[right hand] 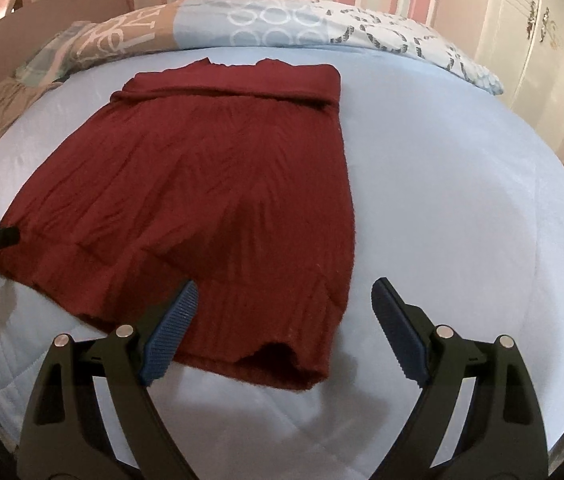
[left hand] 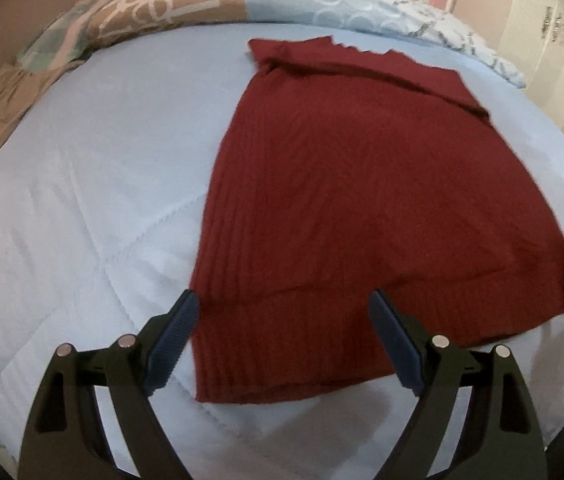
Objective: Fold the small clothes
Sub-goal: 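Open both grippers and pull back above the folded sweater, then grasp the sweater hem with the left gripper while the right gripper grasps it too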
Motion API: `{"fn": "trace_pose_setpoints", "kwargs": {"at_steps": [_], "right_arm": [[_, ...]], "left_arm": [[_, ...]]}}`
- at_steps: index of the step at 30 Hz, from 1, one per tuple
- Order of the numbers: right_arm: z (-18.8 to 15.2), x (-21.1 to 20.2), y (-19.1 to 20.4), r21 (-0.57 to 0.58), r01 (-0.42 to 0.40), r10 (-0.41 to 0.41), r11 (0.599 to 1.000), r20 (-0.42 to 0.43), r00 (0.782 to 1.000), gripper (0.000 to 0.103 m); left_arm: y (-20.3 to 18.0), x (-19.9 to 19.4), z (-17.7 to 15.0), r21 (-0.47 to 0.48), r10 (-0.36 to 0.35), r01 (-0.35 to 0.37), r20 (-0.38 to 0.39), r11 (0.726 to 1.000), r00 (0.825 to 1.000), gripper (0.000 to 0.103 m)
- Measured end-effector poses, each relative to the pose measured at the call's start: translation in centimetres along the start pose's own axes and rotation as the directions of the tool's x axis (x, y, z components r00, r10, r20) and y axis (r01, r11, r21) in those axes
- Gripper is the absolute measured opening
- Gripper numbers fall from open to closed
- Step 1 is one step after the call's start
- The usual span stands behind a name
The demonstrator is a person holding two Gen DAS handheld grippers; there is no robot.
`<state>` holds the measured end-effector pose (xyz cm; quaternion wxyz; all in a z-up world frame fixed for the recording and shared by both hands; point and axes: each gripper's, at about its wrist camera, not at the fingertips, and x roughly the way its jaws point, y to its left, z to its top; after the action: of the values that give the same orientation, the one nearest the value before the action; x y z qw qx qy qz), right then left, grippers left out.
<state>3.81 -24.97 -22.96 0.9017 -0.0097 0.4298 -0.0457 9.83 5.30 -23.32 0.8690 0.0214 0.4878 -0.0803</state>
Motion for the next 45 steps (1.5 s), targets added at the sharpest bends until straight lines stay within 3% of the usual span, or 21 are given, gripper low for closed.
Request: {"fn": "trace_pose_setpoints", "kwargs": {"at_steps": [5,10,18,23,24,25,30,32,35,37,38,40,42,45], "right_arm": [[-0.2,0.0,-0.5,0.013,0.004,-0.004,1.000,-0.003,1.000,0.089],[-0.4,-0.2,-0.5,0.009,0.011,-0.011,1.000,0.001,1.000,0.089],[-1.0,0.0,-2.1,0.053,0.023,-0.022,0.998,-0.029,0.999,0.089],[-1.5,0.1,-3.2,0.088,0.013,-0.008,0.996,-0.055,0.998,0.089],[-1.7,0.2,-3.5,0.107,0.001,0.006,0.994,-0.065,0.998,0.089],[-1.7,0.2,-3.7,0.120,-0.008,0.016,0.993,-0.071,0.997,0.089],[-1.9,1.0,-4.1,0.179,-0.050,0.070,0.983,-0.108,0.992,0.089],[-1.8,1.1,-3.9,0.202,-0.085,0.110,0.976,-0.111,0.988,0.087],[-1.4,1.7,-3.1,0.194,-0.089,0.117,0.977,-0.137,0.984,0.075],[-1.3,2.5,-2.7,0.197,-0.102,0.138,0.975,-0.176,0.975,0.047],[-1.3,2.7,-2.5,0.200,-0.105,0.143,0.974,-0.181,0.973,0.044],[-1.2,2.4,-1.7,0.161,-0.112,0.140,0.981,-0.176,0.974,0.022],[-1.1,2.1,-0.7,0.091,-0.099,0.113,0.991,-0.168,0.979,0.015],[-1.1,1.1,0.0,0.028,-0.086,0.089,0.996,-0.122,0.989,0.013]], "left_arm": [[-0.1,-0.2,-0.4,0.005,0.003,-0.003,0.002,1.000,1.000,0.087],[0.2,-0.5,-0.9,-0.029,-0.106,0.105,-0.024,0.994,0.994,0.088],[-1.0,-1.2,0.0,-0.016,-0.194,0.194,-0.022,0.981,0.981,0.088],[-1.7,-0.9,0.6,0.015,-0.165,0.166,-0.049,0.986,0.985,0.086],[-1.8,-0.9,0.6,0.024,-0.161,0.163,-0.050,0.986,0.986,0.082],[-2.0,-1.0,0.5,0.035,-0.153,0.155,-0.052,0.987,0.987,0.069],[-1.4,-1.0,0.6,0.034,-0.133,0.136,-0.064,0.990,0.989,0.030],[-0.7,-0.9,0.7,0.017,-0.141,0.142,-0.068,0.990,0.988,0.022],[0.2,-0.7,0.6,-0.003,-0.150,0.150,-0.071,0.989,0.986,0.016],[0.2,-0.5,0.6,0.007,-0.140,0.141,-0.072,0.990,0.988,0.012],[0.1,-0.5,0.5,0.013,-0.136,0.137,-0.072,0.990,0.988,0.012],[-0.2,-0.8,0.4,0.035,-0.111,0.113,-0.062,0.993,0.992,0.009],[-0.6,-1.2,0.3,0.058,-0.086,0.088,-0.048,0.994,0.995,0.008],[-0.8,-1.5,0.2,0.061,-0.073,0.075,-0.033,0.995,0.997,0.008]]}}
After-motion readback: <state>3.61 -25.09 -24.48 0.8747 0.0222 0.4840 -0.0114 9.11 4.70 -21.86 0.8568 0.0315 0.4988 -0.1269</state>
